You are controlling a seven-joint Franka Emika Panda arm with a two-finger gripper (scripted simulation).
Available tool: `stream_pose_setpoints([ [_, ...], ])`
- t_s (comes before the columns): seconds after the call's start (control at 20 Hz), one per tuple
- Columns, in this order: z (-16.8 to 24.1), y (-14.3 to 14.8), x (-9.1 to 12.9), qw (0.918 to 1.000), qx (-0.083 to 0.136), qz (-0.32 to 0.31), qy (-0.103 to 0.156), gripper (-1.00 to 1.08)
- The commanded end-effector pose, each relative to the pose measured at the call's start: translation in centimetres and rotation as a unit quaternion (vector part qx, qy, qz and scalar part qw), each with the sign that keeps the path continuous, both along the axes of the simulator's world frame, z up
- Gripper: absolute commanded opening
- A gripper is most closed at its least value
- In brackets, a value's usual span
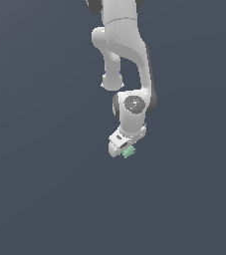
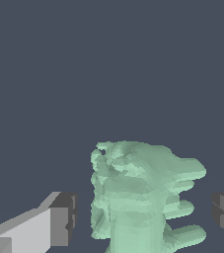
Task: Pick up the object and move it to a goal position.
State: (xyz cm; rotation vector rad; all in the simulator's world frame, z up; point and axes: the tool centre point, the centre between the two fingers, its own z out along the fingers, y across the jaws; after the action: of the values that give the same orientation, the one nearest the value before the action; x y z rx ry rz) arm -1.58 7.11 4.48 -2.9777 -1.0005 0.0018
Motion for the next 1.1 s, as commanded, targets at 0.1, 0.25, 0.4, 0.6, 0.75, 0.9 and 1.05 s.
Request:
stream_pose_setpoints([
  [0.1,-1.0,0.0,0.1,1.0,0.0,0.0,-0.001,1.0],
  [0.25,-1.0,0.0,0.1,1.0,0.0,0.0,-0.001,-1.0],
  [0.4,-1.0,0.0,0.1,1.0,0.0,0.0,-0.001,-1.0],
  [0.6,-1.0,0.0,0.1,1.0,0.0,0.0,-0.001,-1.0],
  [0.75,-0.9,-0.1,0.2,1.0,0.0,-0.001,-0.001,-1.0],
  [0.9,-0.4,-0.4,0.3,1.0,0.0,-0.001,-0.001,-1.0],
  [1.05,0.7,-1.1,0.5,1.0,0.0,-0.001,-0.001,-1.0],
])
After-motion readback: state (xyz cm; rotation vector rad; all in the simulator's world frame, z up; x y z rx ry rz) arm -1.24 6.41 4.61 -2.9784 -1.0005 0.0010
